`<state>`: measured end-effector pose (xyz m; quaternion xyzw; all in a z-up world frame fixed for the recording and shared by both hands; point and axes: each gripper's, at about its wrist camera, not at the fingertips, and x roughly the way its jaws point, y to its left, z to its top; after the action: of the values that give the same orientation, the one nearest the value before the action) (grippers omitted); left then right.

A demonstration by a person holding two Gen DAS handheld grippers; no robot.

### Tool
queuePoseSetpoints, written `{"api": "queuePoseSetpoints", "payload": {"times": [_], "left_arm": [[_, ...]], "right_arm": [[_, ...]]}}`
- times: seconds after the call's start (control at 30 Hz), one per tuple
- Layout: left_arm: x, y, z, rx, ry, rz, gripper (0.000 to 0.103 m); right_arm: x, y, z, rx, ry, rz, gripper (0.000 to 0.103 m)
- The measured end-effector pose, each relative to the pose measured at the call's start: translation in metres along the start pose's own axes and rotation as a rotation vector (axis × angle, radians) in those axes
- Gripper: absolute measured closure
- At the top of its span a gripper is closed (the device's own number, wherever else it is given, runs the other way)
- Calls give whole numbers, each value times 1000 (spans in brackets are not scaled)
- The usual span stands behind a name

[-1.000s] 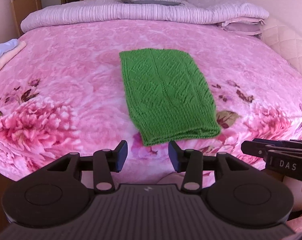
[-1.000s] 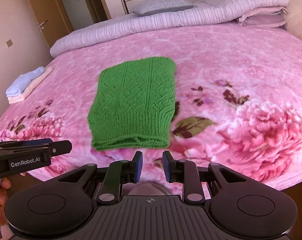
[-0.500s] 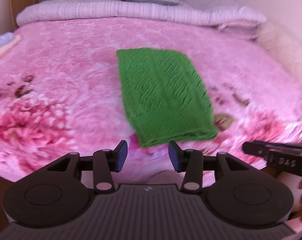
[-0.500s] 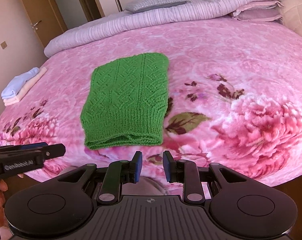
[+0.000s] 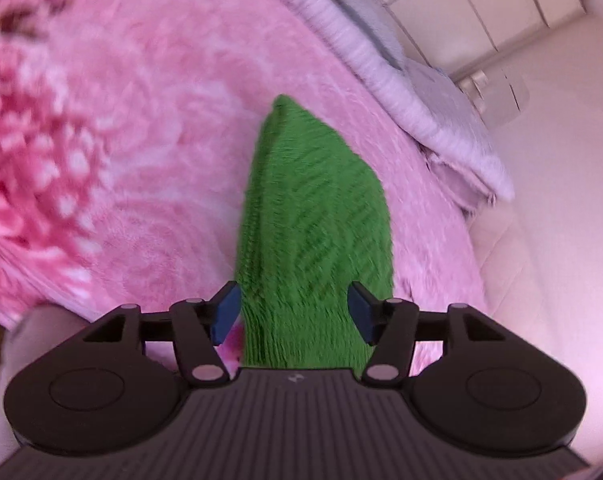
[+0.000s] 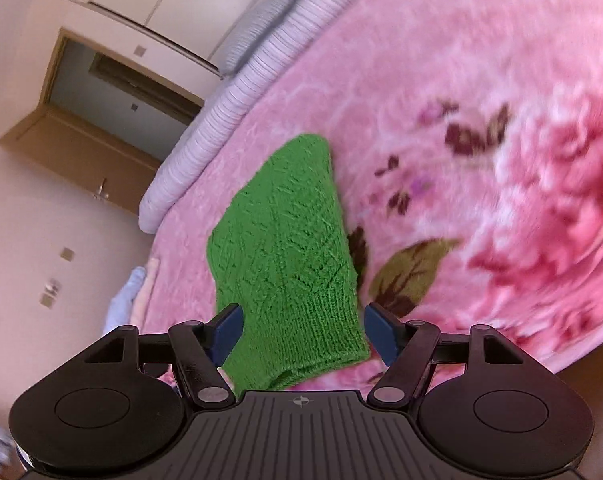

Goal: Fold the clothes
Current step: 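Grasp the sweater strip end with both grippers side by side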

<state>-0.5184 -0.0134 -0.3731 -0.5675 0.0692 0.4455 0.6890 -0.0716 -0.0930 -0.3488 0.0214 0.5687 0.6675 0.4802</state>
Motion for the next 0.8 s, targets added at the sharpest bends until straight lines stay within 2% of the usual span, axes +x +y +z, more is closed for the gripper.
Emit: {"api": "queuePoseSetpoints", "payload": {"times": [0.2,0.37,0.63,0.8], "left_arm": [[42,14,19,-54,22,18,49],[61,21,24,-84,36,22,49],[83,24,39,-120,51,-43,49],[104,24,55,-106,88,-103,49]], "right_arm": [[29,-12,22,12,24,-14,33],[51,-23,39,35,34,-25,33],[89,-25,59,39,64,-19,33],[118,-23,73,36,101,27,33]]}}
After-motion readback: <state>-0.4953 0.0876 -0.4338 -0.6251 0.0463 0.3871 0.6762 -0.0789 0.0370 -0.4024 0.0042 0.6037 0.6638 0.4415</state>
